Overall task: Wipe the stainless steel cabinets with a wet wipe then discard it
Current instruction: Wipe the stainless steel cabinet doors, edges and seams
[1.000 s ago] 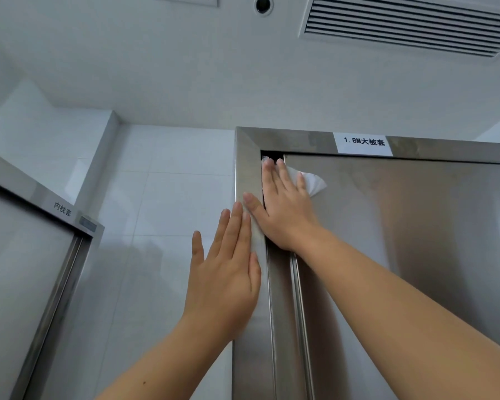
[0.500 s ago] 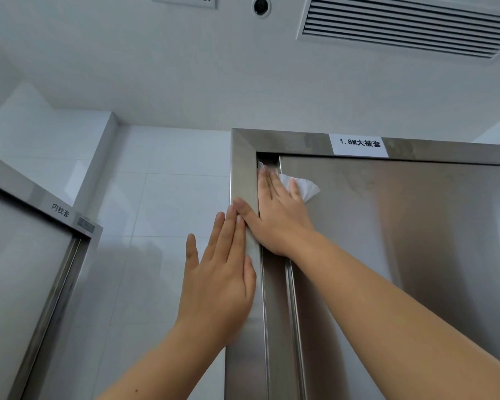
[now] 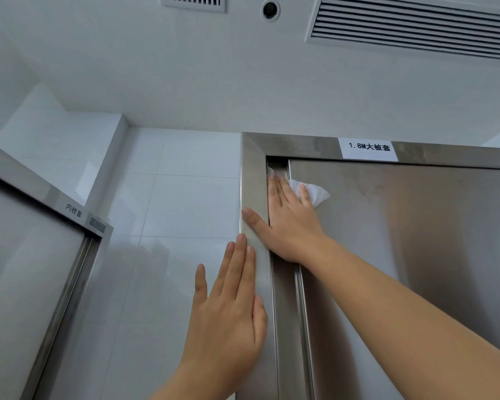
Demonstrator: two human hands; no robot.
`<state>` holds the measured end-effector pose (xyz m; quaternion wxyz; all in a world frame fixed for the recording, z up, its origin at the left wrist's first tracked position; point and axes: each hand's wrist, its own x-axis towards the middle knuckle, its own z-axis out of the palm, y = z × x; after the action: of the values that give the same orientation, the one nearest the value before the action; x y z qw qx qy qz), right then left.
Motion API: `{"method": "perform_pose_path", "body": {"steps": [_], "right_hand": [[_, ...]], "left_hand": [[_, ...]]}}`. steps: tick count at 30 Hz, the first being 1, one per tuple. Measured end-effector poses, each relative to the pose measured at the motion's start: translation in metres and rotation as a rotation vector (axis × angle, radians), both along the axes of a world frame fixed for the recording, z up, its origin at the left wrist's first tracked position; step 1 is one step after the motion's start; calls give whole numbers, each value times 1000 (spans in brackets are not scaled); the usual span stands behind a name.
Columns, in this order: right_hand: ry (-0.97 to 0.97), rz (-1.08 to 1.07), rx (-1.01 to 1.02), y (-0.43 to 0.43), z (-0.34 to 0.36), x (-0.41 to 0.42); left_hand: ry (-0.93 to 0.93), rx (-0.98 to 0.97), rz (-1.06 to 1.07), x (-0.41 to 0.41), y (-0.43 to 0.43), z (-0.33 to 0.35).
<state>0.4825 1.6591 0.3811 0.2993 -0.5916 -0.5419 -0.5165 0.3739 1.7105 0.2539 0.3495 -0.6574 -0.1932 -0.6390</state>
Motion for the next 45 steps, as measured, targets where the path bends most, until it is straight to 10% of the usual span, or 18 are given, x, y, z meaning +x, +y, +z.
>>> {"method": "perform_pose_path", "body": {"steps": [24,45], "right_hand": [[88,23,31,0,29,-7],[68,122,5,-2,-81,-7]], "left_hand": [[-17,57,10,1,3,-15],[79,-101,-166,-5,0,-68]]}}
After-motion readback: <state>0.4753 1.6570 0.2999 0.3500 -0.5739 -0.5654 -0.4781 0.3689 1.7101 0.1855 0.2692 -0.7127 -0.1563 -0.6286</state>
